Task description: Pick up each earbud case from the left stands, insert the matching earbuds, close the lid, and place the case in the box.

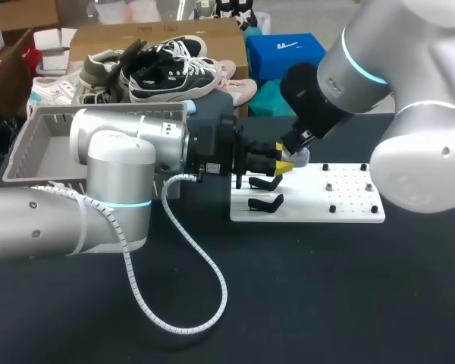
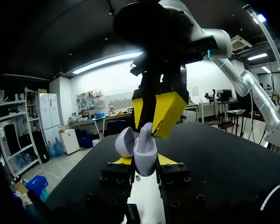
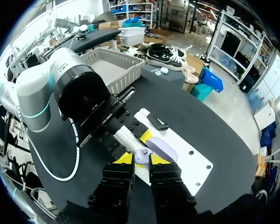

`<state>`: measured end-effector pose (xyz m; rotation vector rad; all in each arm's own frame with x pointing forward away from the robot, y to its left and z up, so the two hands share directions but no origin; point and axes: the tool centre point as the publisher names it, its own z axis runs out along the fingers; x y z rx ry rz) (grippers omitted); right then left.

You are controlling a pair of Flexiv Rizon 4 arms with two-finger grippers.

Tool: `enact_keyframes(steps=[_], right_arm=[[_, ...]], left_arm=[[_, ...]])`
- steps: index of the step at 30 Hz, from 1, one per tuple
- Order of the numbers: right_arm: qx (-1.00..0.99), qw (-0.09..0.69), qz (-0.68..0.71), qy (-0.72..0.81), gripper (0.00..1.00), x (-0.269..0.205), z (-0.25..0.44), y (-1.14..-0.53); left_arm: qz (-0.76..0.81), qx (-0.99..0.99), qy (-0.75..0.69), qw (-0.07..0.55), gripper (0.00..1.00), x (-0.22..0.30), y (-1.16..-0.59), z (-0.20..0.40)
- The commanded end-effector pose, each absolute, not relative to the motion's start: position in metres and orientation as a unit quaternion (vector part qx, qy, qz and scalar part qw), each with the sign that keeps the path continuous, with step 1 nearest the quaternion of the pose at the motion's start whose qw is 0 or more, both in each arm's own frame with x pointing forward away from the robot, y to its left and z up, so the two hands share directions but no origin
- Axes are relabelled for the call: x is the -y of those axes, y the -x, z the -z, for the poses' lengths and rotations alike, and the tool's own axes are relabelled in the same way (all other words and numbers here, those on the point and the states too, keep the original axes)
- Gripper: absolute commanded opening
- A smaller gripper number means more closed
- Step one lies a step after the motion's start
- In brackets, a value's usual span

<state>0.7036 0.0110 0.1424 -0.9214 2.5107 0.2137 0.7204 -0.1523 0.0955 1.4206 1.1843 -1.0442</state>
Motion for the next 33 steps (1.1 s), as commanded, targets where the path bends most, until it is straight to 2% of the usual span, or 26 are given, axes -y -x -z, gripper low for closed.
enact_keyframes(steps=[1, 2, 20, 23, 33], right_arm=[[-0.912, 0.227, -0.075, 0.333, 0.14, -0.0139, -0.1409, -0.7037], [-0.912, 0.227, -0.074, 0.333, 0.18, -0.0138, -0.1408, -0.7037], [-0.914, 0.228, -0.076, 0.328, 0.29, -0.0094, -0.1392, -0.7027], [-0.914, 0.228, -0.076, 0.326, 0.35, -0.0087, -0.1396, -0.7025], [-0.914, 0.230, -0.072, 0.327, 0.35, -0.0088, -0.1408, -0.7029]], left_arm=[[0.430, -0.486, -0.584, 0.487, 0.00, 0.1529, -0.7214, -0.0950], [0.430, -0.486, -0.584, 0.487, 0.00, 0.1529, -0.7214, -0.0950], [0.430, -0.486, -0.584, 0.487, 0.00, 0.1529, -0.7214, -0.0950], [0.430, -0.486, -0.584, 0.487, 0.00, 0.1529, -0.7214, -0.0950], [0.430, -0.486, -0.584, 0.487, 0.00, 0.1529, -0.7214, -0.0950]])
